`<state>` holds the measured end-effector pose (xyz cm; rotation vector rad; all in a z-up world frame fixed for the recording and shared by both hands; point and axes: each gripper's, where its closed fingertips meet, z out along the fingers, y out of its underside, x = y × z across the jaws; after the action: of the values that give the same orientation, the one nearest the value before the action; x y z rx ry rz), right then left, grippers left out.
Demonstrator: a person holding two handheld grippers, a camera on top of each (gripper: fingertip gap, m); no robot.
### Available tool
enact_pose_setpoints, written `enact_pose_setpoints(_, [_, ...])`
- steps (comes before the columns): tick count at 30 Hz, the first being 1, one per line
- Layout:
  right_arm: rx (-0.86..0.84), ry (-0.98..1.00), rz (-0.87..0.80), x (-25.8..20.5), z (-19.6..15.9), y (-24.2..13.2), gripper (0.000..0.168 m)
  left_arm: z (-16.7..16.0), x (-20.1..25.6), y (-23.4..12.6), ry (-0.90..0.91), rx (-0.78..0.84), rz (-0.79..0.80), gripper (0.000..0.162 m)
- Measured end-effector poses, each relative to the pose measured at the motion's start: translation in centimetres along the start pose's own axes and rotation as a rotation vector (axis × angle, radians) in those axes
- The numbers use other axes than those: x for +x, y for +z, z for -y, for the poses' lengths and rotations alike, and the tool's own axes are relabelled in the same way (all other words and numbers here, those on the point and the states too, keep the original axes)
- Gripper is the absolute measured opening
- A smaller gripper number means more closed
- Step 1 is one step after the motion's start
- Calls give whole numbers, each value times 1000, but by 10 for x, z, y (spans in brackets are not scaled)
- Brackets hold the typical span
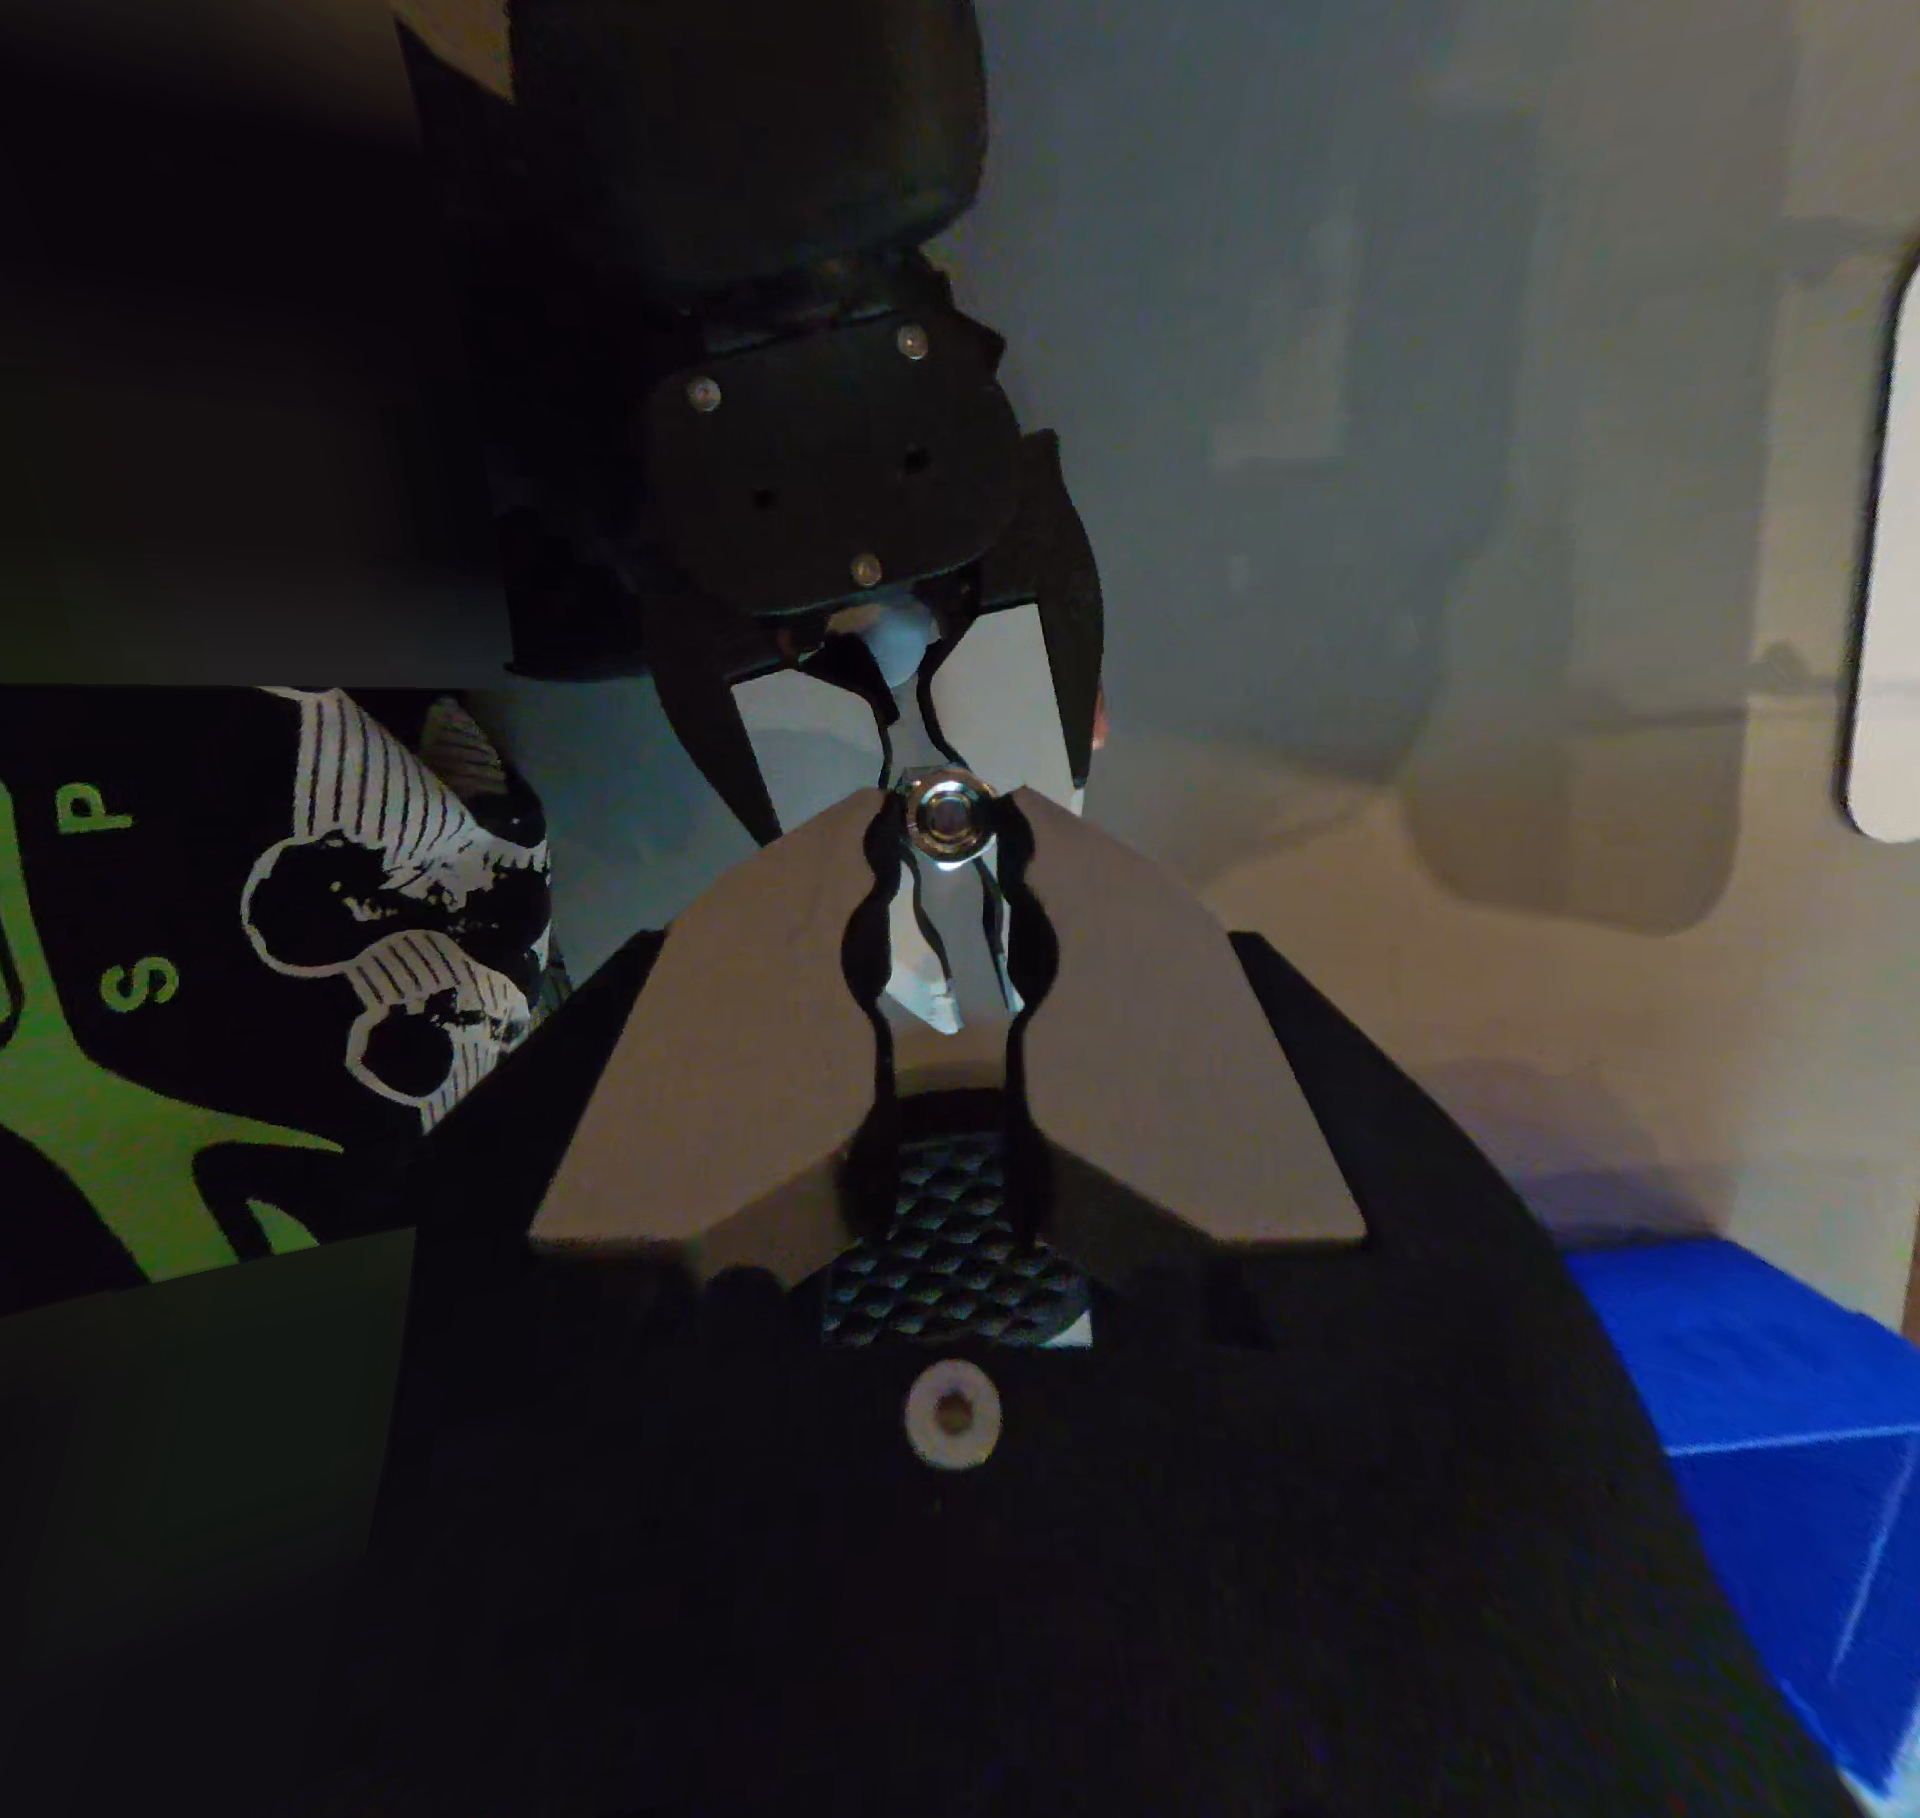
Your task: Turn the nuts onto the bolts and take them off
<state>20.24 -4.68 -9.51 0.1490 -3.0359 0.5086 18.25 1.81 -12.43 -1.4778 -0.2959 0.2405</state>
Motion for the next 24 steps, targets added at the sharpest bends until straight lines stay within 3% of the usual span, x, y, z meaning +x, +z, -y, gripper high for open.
enact_pose_setpoints(3, [5,25,-17,0,-1,-2,17,0,1,0,1,-1,-4,11])
enact_pose_setpoints(6, [49,-35,-15,3,4,-12,32,1,1,-1,-3,4,-7,11])
enact_pose_setpoints(8, [120,-210,72,-4,14,-24,35,0,2,0,2,-2,-13,11])
enact_pose_setpoints(11, [196,-657,230,-23,17,-37,35,-1,5,1,16,-12,-27,11])
enact_pose_setpoints(15, [105,-1060,226,-16,9,-32,34,-2,8,1,35,-23,-38,11])
enact_pose_setpoints(24, [-122,-1289,461,-18,-8,-14,28,-4,12,2,64,-41,-58,11])
